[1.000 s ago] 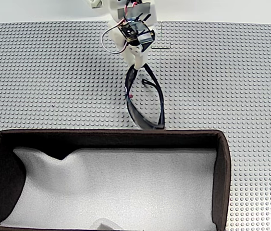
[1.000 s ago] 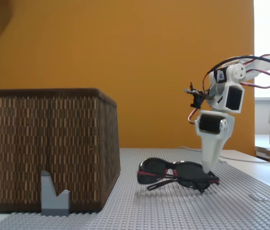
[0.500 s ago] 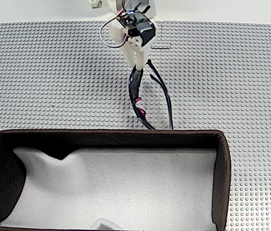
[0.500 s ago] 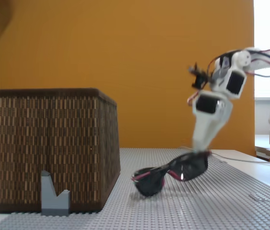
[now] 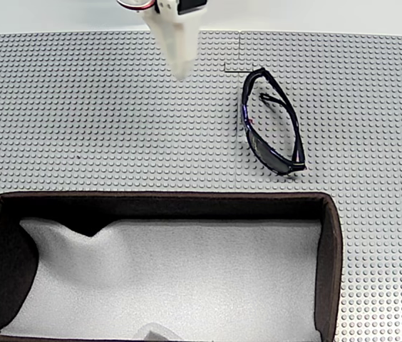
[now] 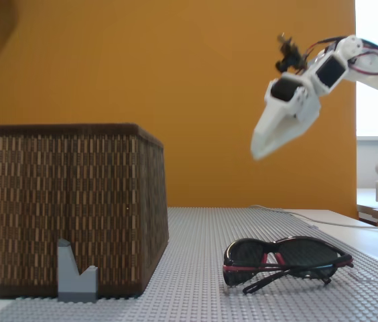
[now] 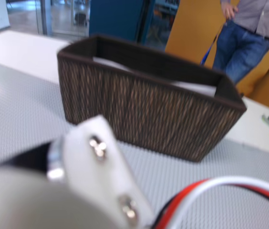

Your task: Grasp a glasses and put it in the bin.

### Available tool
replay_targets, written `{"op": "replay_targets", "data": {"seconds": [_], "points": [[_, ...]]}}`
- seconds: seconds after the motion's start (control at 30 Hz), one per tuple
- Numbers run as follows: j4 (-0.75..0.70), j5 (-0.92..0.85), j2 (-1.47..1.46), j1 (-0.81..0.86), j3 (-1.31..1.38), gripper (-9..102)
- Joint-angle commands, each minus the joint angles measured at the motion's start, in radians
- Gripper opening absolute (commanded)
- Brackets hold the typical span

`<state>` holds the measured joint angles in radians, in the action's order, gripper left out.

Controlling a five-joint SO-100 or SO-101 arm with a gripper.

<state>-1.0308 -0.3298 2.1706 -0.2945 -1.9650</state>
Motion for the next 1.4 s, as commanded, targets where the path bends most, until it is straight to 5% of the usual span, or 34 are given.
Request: {"op": "replay_targets", "data": {"seconds": [0.0, 0.3, 0.73, 1.37], "points": [[0.017, -0.026, -0.026, -0.031, -0.098, 22], [0.103, 0.003, -0.092, -0.106, -0.304, 37], [0.078, 0.046, -0.006, -0.282, -0.356, 36], [0.259, 0.051, -0.166, -0.328, -0.391, 0]]}}
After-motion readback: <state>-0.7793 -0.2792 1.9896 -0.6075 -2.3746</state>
